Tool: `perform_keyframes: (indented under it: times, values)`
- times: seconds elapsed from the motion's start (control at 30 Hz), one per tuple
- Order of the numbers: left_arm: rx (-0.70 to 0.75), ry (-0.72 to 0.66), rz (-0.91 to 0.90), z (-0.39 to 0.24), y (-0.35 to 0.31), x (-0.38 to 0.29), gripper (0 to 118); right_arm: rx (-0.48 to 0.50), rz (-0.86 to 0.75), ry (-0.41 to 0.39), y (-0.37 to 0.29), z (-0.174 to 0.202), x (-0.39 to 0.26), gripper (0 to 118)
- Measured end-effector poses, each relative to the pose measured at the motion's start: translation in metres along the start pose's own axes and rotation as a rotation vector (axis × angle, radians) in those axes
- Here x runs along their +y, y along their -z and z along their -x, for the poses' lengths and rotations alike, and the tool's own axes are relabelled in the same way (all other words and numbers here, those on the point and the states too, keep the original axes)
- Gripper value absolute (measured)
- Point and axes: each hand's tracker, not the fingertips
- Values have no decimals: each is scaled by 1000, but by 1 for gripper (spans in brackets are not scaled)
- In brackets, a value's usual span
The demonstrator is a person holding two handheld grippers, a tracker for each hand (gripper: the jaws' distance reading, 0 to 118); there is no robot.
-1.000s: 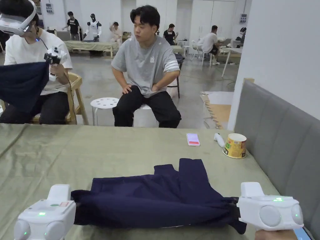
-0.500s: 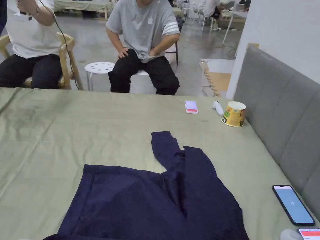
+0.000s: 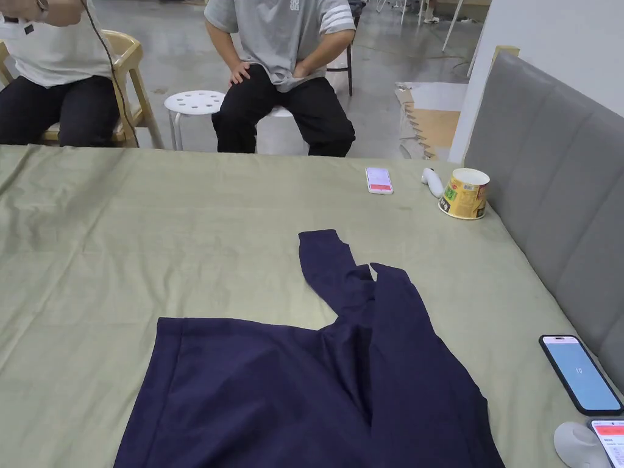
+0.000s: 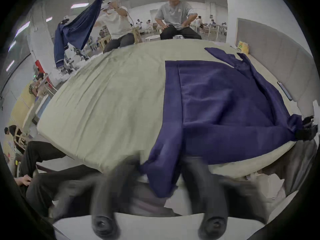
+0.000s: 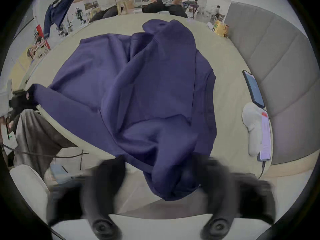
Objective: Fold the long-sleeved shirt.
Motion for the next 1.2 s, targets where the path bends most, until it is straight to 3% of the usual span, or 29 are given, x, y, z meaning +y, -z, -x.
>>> perform_keyframes:
  times: [0.03,0.1,0.17,0.2,0.23,0.27,0.3,0.33,0.43,0.6,0.7,0.87,0.9,0.97,1.03,1.2]
  values:
    - [-18,-19,2,6,-2,0,111,3,-7,1,-6,-1,1,118]
    - [-8,-51,-54,17,-13,4,103,21,-59,3,-21,-5,5,116]
    - [-7,-40,-47,27,-17,12,104,2,-86,18,-30,-9,12,115]
    - [3,-46,-54,18,-24,15,101,-6,-94,24,-33,-11,17,108]
    - [5,-54,-62,18,-24,20,88,-14,-113,37,-36,-12,20,78]
    - [-7,-64,-77,19,-24,25,70,-15,-138,46,-36,-13,25,41]
    - [-20,-72,-87,18,-23,31,38,-11,-140,48,-35,-14,29,6]
    - [-31,-76,-89,15,-21,36,6,-13,-139,57,-32,-14,33,0]
    - [-55,-73,-96,7,-10,56,4,10,-136,52,-26,-14,45,0]
    - [-102,29,-165,-25,7,109,4,-2,-200,-62,-27,-16,115,0]
    - [-146,47,-196,-44,22,145,4,3,-285,-100,-19,-24,193,0]
    - [-182,56,-189,-58,69,185,4,-10,-284,-124,46,-32,354,3]
    - [-192,55,-183,-61,75,187,4,-16,-276,-130,67,-31,387,13]
    - [-234,36,-154,-65,86,187,4,-11,-210,-162,114,-29,442,66]
    - [-250,14,-119,-65,97,182,4,-10,-145,-173,160,-25,477,101]
    - [-214,10,-33,-62,117,164,4,1,-12,-152,250,-13,521,95]
